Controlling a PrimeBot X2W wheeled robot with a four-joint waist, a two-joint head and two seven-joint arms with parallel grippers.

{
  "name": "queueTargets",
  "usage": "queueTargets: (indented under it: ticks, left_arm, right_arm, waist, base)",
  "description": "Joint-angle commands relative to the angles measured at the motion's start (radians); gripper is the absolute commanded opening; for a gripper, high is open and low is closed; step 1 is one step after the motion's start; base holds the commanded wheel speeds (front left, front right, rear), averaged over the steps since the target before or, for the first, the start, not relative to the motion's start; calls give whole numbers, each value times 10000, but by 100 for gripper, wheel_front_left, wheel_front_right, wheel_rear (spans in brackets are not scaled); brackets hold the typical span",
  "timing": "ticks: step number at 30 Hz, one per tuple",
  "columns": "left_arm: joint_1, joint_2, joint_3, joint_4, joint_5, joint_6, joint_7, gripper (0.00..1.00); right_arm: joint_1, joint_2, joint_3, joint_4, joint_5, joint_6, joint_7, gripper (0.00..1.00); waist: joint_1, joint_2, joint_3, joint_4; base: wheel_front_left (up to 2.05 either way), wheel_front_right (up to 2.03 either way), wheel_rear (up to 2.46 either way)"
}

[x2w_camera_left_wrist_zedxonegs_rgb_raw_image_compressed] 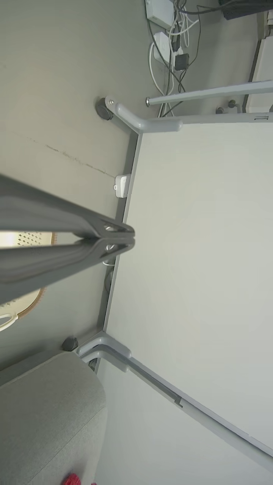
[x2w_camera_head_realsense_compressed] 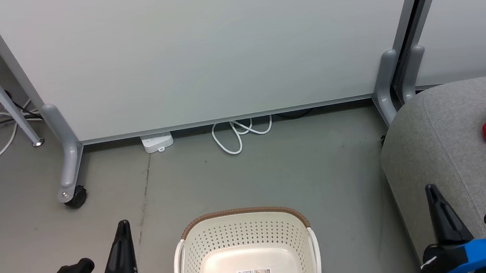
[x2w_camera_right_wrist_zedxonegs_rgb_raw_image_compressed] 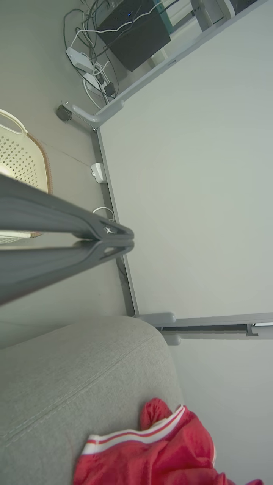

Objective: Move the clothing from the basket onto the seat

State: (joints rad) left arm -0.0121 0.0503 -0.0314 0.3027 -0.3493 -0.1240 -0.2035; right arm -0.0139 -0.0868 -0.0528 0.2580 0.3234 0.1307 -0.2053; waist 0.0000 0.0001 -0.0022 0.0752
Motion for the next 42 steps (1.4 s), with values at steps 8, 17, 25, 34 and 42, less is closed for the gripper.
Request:
queueTargets:
  ticks: [8, 17, 25, 34, 42]
  left_arm:
    - [-385, 5, 252, -244, -1659, -18, 390, 0]
    - [-483, 4, 416, -297, -3095, -27, 756, 0]
    - [-550, 4, 540, -337, -4254, -35, 1050, 0]
    - [-635, 4, 684, -377, -5450, -44, 1356, 0]
    - [-697, 3, 776, -406, -6305, -51, 1585, 0]
  right_arm:
    - [-264, 39, -100, -192, 1729, 0, 391, 0]
    - [-374, 79, -162, -195, 3196, 0, 750, 0]
    - [-454, 113, -217, -192, 4373, 1, 1050, 0]
    - [-548, 151, -278, -188, 5591, 1, 1356, 0]
    - [-622, 177, -321, -185, 6467, 1, 1583, 0]
  waist:
    - [0, -1, 4, -55]
    - [0, -1, 8, -115]
    - [0, -1, 11, -167]
    - [0, -1, 15, -227]
    - [0, -1, 18, -273]
  base:
    - [0, 0, 0]
    - [0, 0, 0]
    - [0, 0, 0]
    - [0, 0, 0]
    - [0, 0, 0]
